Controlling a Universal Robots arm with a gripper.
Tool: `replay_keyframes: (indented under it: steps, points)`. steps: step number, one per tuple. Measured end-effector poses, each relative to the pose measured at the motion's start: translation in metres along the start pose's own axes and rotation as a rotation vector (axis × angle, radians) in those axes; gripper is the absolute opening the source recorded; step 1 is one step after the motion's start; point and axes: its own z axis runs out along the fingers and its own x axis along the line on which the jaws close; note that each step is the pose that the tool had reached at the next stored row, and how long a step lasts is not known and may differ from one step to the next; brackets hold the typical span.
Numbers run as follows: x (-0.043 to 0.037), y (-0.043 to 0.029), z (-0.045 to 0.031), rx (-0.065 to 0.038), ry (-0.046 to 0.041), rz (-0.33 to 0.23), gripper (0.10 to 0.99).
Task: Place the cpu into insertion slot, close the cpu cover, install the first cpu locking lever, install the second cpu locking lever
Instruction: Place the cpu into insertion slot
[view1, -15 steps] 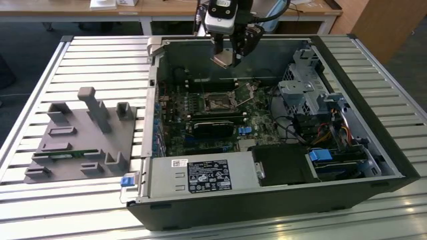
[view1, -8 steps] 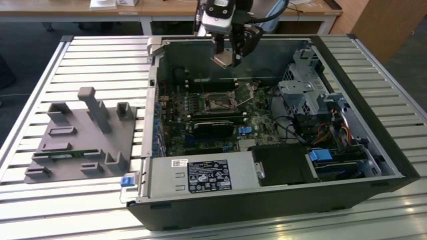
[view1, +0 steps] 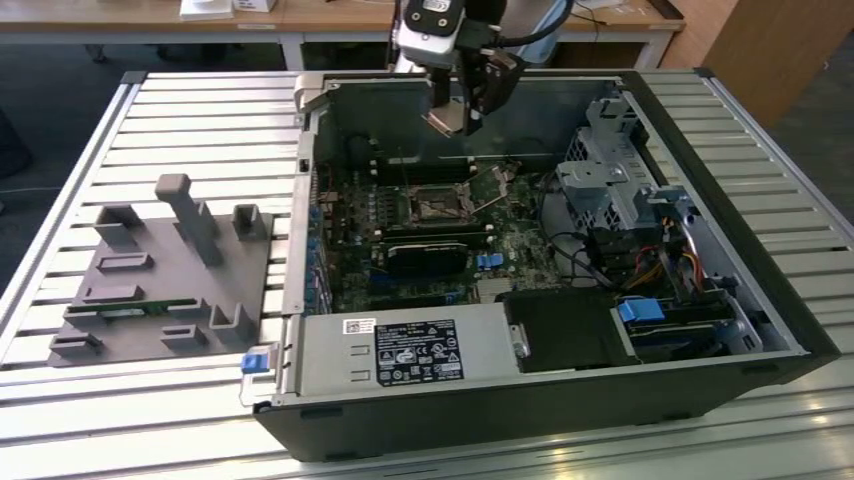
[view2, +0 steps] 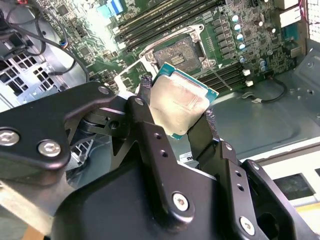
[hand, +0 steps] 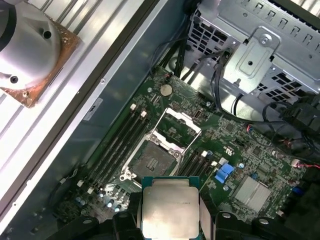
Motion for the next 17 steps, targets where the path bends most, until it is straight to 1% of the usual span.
replay_keyframes:
  steps: [9,17]
  points:
    - [0.0,0.0,0.0001,-0.001,-0.0067,0.075,0.541]
    - [0.0,0.0,0.0004,-0.003,-0.015,0.169,0.541]
